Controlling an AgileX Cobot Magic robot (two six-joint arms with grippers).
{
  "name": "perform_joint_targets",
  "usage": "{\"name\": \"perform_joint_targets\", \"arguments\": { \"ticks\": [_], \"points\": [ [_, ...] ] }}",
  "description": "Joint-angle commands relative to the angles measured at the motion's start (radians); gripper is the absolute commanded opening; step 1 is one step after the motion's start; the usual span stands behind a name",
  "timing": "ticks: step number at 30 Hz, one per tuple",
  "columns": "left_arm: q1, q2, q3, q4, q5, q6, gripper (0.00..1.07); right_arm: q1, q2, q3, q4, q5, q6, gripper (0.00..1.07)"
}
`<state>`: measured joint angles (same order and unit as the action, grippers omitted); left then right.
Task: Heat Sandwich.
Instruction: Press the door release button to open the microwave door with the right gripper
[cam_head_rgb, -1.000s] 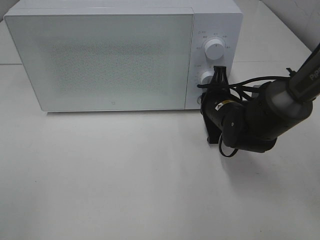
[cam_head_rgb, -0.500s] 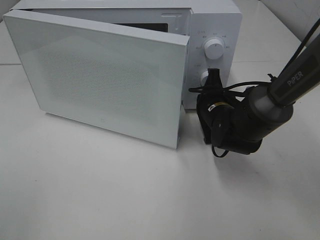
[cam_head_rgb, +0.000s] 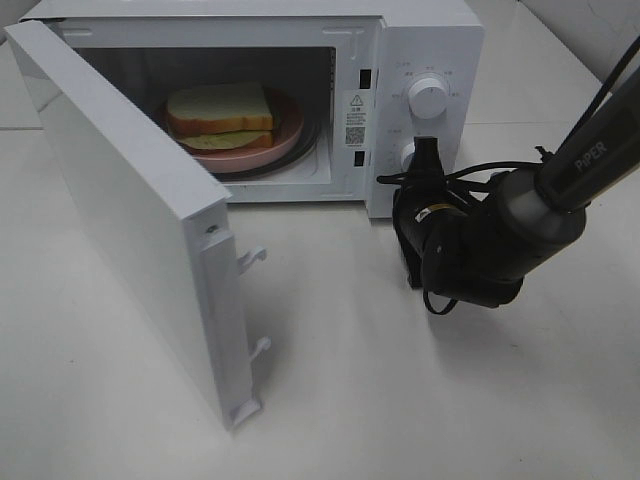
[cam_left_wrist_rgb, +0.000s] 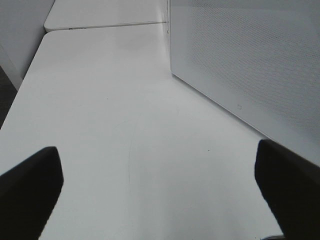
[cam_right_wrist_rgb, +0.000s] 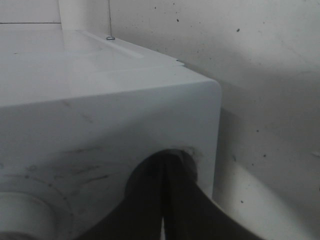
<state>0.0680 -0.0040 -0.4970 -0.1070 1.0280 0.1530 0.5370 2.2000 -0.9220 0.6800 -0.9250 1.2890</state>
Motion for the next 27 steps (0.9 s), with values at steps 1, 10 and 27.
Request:
{"name": "perform_joint_targets", "arguments": {
  "ticks": [1,10,27],
  "points": [
    [0.001,-0.023,0.003,-0.002,0.003,-0.002,1.04,-0.058,-0.011,-0.116,-0.098,-0.286,-0.017,0.00],
    [0.001,-0.023,0.003,-0.002,0.003,-0.002,1.04,-0.058,-0.011,-0.116,-0.097,-0.266,-0.017,0.00],
    [0.001,-0.023,0.003,-0.002,0.003,-0.002,1.04,-0.056,-0.057,-0.052,-0.089,-0.115,0.014,0.00]
  ]
}}
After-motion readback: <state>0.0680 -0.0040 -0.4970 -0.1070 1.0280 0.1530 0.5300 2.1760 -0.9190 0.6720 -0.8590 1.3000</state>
